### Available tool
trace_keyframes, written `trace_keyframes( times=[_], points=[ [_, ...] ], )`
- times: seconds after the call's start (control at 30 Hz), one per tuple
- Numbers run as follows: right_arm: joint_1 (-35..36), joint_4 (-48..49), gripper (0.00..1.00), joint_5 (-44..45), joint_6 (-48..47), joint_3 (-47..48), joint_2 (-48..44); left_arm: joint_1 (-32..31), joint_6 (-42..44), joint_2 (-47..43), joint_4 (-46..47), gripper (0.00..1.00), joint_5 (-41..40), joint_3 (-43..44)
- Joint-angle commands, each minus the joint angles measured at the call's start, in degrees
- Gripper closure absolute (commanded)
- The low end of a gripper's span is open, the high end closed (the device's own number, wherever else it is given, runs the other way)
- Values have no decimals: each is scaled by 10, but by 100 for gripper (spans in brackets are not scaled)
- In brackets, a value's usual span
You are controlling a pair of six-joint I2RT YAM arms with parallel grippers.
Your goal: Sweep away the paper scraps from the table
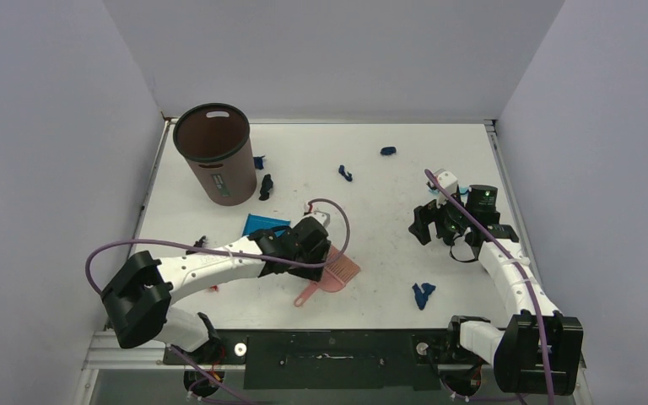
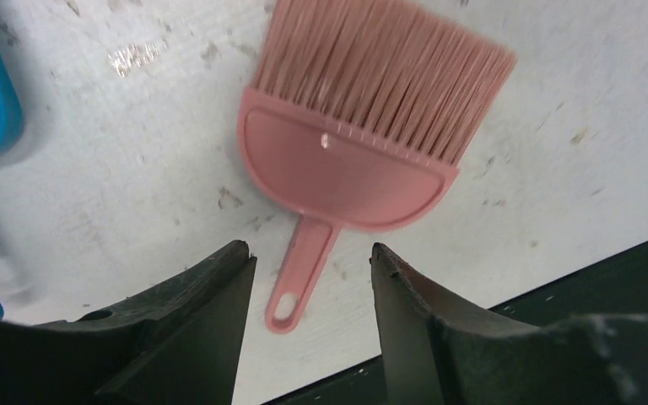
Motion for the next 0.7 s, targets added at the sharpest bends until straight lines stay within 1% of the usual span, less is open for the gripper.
trace_keyframes(
  times=[0.0,0.17,0.27,0.37,0.5,0.67],
  points=[
    [4,7,10,-23,-14,27,-1,-39,52,-23,-42,48,-36,-39],
    [5,10,10,-31,-12,24,-12,-47,53,-14,3,48,-19,-65],
    [5,9,10,-29,-12,23,-12,-47,68,19,25,50,-46,-70],
    [4,9,10,-28,-12,25,-10,-49,74,52,17,53,-34,-46],
    [4,8,10,-27,-13,25,-9,-58,79,70,46,54,-13,-38],
    [3,7,10,-26,-14,23,-9,-65,79,98,24,54,-28,-7]
  ],
)
